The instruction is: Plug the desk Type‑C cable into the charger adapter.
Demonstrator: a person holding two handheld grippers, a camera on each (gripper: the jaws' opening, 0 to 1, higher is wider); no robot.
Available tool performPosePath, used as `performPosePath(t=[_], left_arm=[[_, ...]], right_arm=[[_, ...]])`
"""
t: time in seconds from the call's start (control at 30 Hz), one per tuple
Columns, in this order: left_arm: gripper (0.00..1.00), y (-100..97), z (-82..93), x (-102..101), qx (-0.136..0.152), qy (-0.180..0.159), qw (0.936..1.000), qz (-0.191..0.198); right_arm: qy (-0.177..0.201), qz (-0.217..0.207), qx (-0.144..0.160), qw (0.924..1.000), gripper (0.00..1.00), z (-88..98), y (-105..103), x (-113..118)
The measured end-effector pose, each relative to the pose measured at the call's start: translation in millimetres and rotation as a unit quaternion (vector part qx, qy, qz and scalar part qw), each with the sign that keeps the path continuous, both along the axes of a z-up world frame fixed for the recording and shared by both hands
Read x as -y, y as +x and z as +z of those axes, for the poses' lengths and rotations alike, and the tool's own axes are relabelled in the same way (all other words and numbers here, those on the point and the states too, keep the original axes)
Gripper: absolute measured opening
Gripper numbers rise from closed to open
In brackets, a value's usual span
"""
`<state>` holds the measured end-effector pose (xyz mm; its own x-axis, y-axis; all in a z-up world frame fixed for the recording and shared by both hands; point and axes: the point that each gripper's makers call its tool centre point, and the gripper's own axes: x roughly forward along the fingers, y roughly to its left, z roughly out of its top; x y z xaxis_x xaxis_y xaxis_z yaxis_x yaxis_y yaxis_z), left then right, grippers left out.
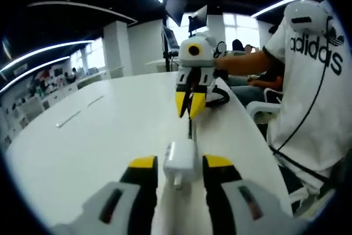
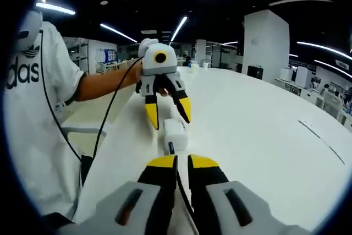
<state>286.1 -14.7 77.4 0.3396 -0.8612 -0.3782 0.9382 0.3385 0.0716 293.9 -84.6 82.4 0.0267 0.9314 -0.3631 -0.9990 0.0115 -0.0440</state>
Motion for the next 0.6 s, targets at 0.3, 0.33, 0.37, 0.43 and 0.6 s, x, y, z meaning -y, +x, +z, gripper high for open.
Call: performPosePath(t=[0.3, 0.33, 0.37, 0.43, 0.6], left_arm=[[0.5, 13.0, 16.1, -11, 0.043, -0.051, 0.994, 0.087], [0.51, 15.2, 15.2, -14, 0.046, -0.05, 0.9926, 0.101], [0.52, 14.8, 14.6, -14, 0.046, -0.053, 0.9919, 0.106], [0.54, 14.0, 15.5, -15, 0.049, -0.058, 0.99, 0.119], [0.58, 13.2, 22.8, -14, 0.069, -0.067, 0.9833, 0.154]], right_arm=[[0.035, -0.05, 0.019, 0.998, 0.14, 16.9, 9, 18], [0.039, -0.055, 0.023, 0.9975, 0.15, 19.3, 10, 20], [0.043, -0.062, 0.026, 0.9968, 0.17, 21.6, 10, 22], [0.049, -0.074, 0.035, 0.9955, 0.2, 25.2, 12, 28], [0.08, -0.109, 0.03, 0.9903, 0.21, 36.9, 16, 44]])
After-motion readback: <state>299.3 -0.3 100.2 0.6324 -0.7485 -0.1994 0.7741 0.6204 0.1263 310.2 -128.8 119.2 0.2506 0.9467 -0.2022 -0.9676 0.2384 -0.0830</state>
